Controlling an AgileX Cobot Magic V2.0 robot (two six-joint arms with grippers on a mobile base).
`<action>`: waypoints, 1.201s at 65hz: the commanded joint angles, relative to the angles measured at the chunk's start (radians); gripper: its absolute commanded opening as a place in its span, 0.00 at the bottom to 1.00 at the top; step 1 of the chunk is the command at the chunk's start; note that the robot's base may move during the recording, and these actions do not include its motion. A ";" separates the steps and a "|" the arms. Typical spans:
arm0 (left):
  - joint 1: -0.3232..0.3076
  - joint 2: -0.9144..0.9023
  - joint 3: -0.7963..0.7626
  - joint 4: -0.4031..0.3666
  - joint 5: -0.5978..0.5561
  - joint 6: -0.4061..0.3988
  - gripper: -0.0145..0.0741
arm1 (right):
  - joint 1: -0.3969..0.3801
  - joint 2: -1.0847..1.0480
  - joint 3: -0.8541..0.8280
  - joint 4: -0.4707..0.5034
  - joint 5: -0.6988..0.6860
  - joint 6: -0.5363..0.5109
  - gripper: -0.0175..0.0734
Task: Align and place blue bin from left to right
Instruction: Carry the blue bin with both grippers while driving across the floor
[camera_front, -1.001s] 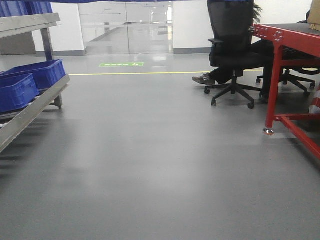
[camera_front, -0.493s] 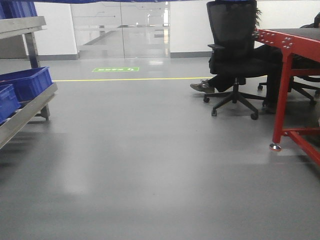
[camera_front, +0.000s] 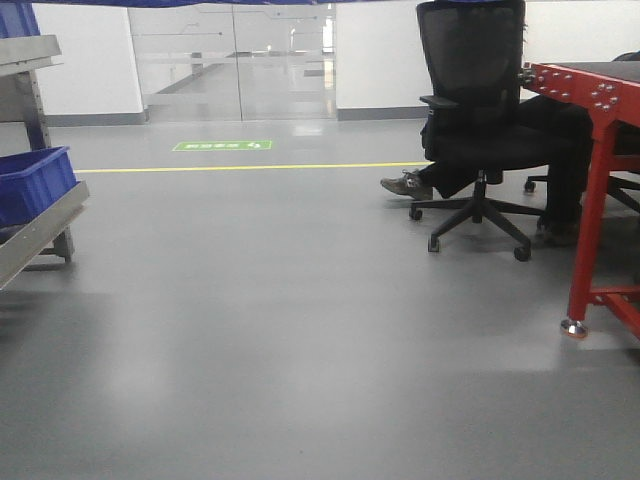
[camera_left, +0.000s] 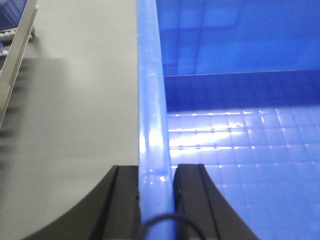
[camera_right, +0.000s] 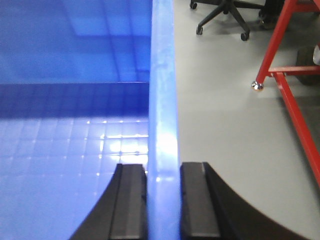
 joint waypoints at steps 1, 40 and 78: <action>-0.032 0.003 -0.007 -0.043 -0.095 0.001 0.04 | 0.025 0.003 -0.006 0.044 -0.098 -0.004 0.11; -0.032 0.003 -0.007 -0.035 -0.095 0.001 0.04 | 0.025 0.003 -0.006 0.044 -0.098 -0.004 0.11; -0.032 0.005 -0.007 0.047 -0.095 0.001 0.04 | 0.025 0.003 -0.006 0.044 -0.098 -0.004 0.11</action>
